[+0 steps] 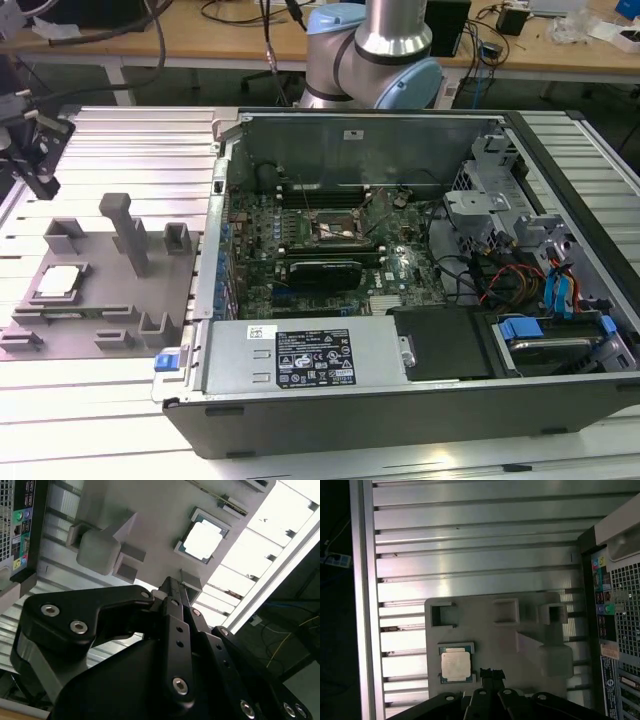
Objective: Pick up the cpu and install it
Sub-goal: 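Reach for the cpu, then pick up the cpu and move it towards the insertion slot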
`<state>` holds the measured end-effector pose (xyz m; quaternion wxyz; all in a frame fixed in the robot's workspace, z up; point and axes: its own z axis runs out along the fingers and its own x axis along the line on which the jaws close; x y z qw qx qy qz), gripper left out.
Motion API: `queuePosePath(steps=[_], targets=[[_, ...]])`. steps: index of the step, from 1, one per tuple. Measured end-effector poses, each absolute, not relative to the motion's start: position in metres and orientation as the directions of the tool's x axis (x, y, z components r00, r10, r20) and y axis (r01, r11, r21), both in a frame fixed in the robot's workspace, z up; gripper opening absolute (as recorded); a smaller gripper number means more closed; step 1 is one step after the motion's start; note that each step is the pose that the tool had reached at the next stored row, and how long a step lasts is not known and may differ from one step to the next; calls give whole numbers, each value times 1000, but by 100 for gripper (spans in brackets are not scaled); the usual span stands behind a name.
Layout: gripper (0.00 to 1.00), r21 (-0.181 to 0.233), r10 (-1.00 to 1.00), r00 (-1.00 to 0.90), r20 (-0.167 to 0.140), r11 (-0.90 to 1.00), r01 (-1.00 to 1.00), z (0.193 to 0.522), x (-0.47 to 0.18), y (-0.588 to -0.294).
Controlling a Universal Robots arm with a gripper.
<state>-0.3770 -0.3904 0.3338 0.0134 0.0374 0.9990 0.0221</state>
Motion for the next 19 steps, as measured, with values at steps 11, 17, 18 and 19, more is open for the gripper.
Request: queuePosePath(steps=[11,17,18,19], targets=[[11,48,75,-997,-25,996,74,318,-377,-398],[11,50,75,-997,-25,996,74,318,-377,-398],[11,50,75,-997,-25,996,74,318,-377,-398],[11,50,75,-997,-25,996,74,318,-377,-398]])
